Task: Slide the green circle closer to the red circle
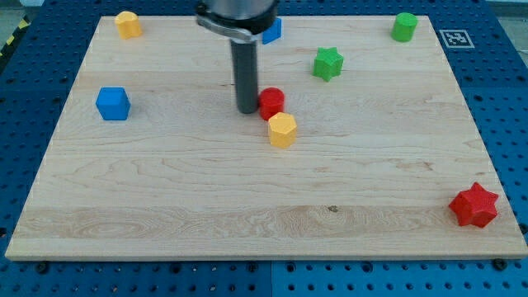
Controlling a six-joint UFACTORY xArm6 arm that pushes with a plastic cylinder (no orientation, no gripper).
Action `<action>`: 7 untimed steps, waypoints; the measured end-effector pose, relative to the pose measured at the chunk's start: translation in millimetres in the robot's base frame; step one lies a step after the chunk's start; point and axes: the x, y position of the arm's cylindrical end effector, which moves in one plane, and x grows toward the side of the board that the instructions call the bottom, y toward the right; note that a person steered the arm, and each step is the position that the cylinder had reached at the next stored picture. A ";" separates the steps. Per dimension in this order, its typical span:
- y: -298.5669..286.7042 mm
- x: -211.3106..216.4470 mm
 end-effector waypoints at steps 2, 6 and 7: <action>78.7 0.9; 205.5 -32.9; 223.8 -70.5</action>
